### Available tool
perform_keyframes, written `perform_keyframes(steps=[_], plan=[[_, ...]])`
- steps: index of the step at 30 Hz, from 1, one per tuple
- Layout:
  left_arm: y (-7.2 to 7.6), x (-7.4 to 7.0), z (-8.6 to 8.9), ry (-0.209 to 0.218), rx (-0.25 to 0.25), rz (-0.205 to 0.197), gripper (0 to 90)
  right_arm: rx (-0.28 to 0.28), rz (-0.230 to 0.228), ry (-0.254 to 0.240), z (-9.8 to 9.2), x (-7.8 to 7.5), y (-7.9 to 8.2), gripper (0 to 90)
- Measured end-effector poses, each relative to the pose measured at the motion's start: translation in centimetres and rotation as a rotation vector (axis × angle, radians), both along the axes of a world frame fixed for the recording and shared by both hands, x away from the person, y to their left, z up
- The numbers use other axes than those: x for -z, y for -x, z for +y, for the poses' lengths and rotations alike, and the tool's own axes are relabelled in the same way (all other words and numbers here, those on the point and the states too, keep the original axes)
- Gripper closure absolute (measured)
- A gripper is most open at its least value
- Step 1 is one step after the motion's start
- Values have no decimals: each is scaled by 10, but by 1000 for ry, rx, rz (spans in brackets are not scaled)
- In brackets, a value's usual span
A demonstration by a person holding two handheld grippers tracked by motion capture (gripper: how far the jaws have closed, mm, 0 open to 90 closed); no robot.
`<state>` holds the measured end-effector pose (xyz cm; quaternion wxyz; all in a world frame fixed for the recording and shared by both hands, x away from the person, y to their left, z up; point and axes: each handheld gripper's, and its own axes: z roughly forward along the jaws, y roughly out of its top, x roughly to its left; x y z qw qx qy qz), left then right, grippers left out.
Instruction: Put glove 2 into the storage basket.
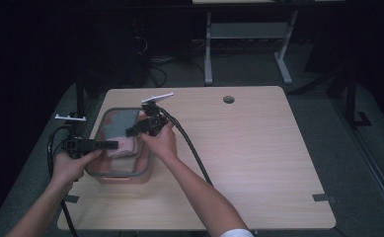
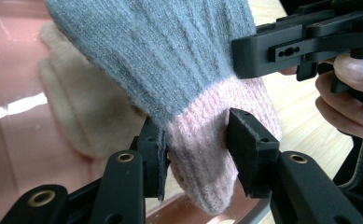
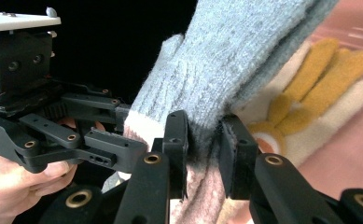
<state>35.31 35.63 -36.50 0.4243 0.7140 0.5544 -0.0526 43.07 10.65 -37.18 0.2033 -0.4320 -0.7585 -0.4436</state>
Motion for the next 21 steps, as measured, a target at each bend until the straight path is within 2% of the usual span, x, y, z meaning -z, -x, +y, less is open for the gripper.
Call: perform_keyframes(steps=[1, 5, 8, 13, 14, 20, 21], plan=[[0, 3, 1, -16, -1, 6, 591, -5, 9, 5, 2, 5, -1, 737], [0, 9, 1, -32, -3, 21, 590, -7, 22, 13, 6, 14, -1, 737], [-1, 13, 2, -37, -5, 32, 590, -11, 25, 26, 7, 18, -2, 734], [-2, 20, 3, -72, -13, 51, 583, -20, 28, 57, 12, 24, -2, 718], [-2, 23, 2, -99, -11, 61, 583, -24, 29, 74, 14, 25, -1, 710], [-2, 29, 0, -139, -13, 74, 576, -25, 16, 127, 17, 26, 1, 679], [-2, 30, 0, -157, -10, 73, 574, -25, 3, 146, 16, 25, 1, 662]])
